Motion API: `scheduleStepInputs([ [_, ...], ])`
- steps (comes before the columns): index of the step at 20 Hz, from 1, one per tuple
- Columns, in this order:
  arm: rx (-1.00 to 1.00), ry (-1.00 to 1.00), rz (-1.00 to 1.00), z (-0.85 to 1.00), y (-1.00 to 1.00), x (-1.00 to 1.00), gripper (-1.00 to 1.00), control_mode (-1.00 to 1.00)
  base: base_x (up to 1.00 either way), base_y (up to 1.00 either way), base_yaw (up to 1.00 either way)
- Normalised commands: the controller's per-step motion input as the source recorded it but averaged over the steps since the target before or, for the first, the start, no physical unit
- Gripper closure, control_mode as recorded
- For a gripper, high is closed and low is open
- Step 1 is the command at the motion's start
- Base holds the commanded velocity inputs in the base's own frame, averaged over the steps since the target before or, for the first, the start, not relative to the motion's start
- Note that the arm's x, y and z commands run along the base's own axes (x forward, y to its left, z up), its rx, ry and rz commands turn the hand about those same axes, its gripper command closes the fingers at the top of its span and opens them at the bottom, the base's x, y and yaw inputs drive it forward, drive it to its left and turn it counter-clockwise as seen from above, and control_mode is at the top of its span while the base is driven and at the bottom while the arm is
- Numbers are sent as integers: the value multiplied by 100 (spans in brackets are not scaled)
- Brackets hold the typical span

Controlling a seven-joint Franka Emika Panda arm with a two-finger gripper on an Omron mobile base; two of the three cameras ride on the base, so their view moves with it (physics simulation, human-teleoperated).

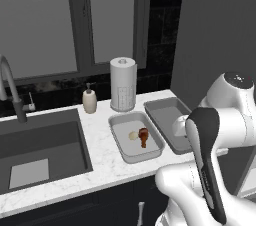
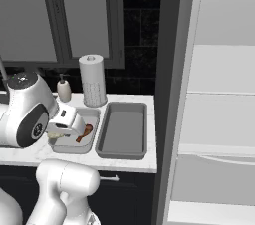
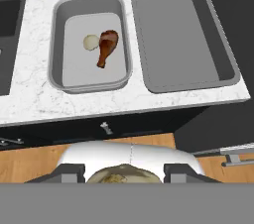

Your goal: Place one garlic and one chicken drumstick in each tupperware on the nearby counter, to pack two identical lunches.

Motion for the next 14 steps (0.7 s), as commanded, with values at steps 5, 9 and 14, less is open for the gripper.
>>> scheduleStepInputs([
  [5, -1, 0, -6, -42, -4, 75, 100, -100, 0, 0, 0],
  [9, 0, 0, -8, -39, -7, 84, 100, -100, 0, 0, 0],
  [14, 0, 6, -5, -25, -37, 73, 100, -100, 0, 0, 0],
])
